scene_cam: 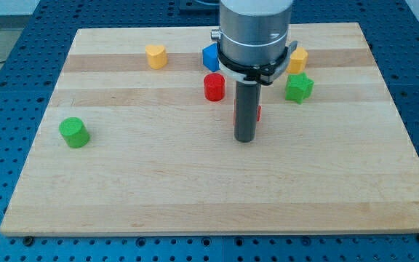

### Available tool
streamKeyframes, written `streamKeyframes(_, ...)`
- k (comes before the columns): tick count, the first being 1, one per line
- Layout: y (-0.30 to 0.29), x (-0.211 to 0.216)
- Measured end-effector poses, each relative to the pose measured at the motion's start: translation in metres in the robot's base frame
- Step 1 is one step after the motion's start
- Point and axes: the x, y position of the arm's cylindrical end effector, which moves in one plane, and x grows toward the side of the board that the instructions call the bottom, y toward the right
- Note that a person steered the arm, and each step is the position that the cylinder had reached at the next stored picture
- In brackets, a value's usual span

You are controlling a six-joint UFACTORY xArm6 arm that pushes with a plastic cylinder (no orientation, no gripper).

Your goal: Replace the red star in between the green star and red circle

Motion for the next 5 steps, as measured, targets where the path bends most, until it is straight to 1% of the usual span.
streamKeyframes(4,0.000,-0.060)
streamKeyframes(5,0.000,-0.065)
